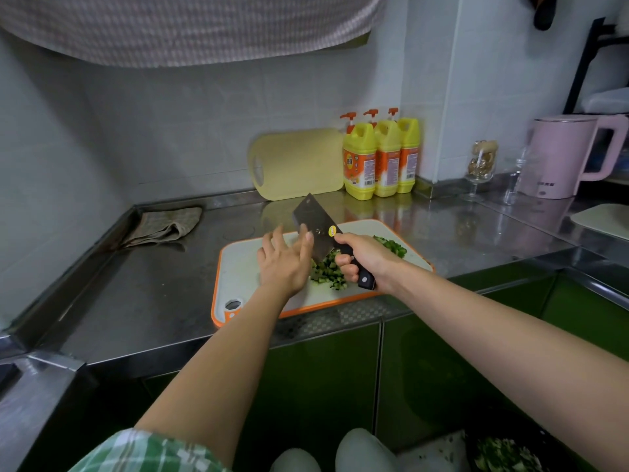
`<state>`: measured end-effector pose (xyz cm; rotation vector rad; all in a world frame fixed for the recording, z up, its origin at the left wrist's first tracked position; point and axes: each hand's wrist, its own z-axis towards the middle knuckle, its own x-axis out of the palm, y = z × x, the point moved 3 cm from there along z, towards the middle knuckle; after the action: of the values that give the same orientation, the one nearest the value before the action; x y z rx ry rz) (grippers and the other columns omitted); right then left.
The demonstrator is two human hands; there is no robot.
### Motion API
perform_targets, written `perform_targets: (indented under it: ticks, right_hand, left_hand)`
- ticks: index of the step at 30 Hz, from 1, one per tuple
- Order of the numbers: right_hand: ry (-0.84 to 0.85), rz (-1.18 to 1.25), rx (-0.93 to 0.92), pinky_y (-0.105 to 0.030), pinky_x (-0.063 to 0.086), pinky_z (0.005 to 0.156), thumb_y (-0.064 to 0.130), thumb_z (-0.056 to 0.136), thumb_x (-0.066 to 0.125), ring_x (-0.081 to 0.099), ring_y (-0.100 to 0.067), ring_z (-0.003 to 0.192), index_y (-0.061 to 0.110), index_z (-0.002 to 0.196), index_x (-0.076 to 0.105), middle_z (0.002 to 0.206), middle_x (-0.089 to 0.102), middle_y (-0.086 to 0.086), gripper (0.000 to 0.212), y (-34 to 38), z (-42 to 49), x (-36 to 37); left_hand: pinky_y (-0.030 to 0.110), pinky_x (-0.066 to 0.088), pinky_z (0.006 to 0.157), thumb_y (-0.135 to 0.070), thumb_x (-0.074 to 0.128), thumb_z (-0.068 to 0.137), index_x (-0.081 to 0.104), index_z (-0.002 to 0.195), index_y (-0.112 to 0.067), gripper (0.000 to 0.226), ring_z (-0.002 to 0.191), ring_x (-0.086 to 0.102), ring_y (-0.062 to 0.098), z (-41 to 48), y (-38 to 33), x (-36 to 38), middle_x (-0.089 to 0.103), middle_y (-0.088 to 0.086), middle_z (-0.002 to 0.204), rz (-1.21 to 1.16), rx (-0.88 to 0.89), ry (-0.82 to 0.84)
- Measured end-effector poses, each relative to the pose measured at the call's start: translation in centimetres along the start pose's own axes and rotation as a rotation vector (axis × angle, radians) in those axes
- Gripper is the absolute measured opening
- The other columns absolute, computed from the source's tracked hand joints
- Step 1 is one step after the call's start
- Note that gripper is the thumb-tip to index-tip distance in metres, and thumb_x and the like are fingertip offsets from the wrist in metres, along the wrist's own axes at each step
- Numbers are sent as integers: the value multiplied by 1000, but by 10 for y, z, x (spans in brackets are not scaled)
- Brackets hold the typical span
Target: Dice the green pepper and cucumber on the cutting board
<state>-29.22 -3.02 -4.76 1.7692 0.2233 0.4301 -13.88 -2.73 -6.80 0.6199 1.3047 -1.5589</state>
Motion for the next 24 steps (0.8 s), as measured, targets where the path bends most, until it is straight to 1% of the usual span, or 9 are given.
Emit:
perform_targets:
  ticks: [3,7,9,11,15,16,20,22,24]
  right_hand:
    - [13,7,-11,-18,25,34,28,104,39,29,-7,35,17,93,40,53,35,5,15,-1,0,-3]
    - [-4,30,-24,-19,26,34,29,103,40,29,-8,34,17,99,41,51,35,5,13,-1,2,-7]
    - [12,27,-30,-19,26,34,30,103,40,29,-8,35,17,95,40,50,35,6,16,-2,2,-8]
    - [49,-16,-33,-19,25,35,33,103,39,28,-8,34,16,84,38,49,33,6,25,-2,1,-8]
    - [102,-79,-6,-18,23,34,34,104,37,26,-7,32,18,73,33,45,31,7,34,-3,-2,-8]
    - [94,-77,4,-18,23,34,33,104,38,26,-7,32,18,76,34,46,31,7,32,-3,-2,-8]
    - [7,-96,-2,-19,25,34,31,102,41,29,-8,34,16,94,40,53,34,5,17,-5,4,-13]
    - [-5,-63,-12,-20,26,34,31,102,41,29,-8,35,16,97,42,53,35,5,16,-6,5,-16]
    - [24,-49,-32,-20,26,34,33,103,40,29,-8,35,16,89,40,51,34,6,22,-4,3,-15]
  left_hand:
    - [46,6,116,-55,13,101,35,149,-23,61,146,5,30,-3,5,-2,13,11,159,-136,-158,-13]
    - [48,8,117,-70,10,93,38,148,-21,79,146,14,29,7,12,3,13,9,160,-739,-471,18]
    - [48,11,119,-73,4,91,46,144,-17,88,146,19,26,13,10,4,18,9,160,-1015,-538,62]
    - [44,6,121,-70,1,93,46,143,-9,91,149,13,23,16,7,3,19,8,160,-1204,-569,96]
    - [43,-4,121,-74,1,90,27,151,-10,93,150,-3,19,17,6,1,15,1,161,-1412,-628,208]
    - [43,-5,121,-74,-1,89,28,151,-8,95,149,-5,19,17,7,0,15,2,161,-1451,-626,219]
    - [45,-5,121,-71,-10,89,54,134,-1,105,150,-4,21,11,9,-4,20,9,160,-1514,-591,184]
    - [43,-2,121,-72,-9,89,52,135,1,105,150,-2,22,9,10,-6,21,9,160,-1523,-609,176]
    - [41,0,122,-73,-4,89,47,138,2,103,150,0,21,9,11,-7,23,8,159,-1537,-630,173]
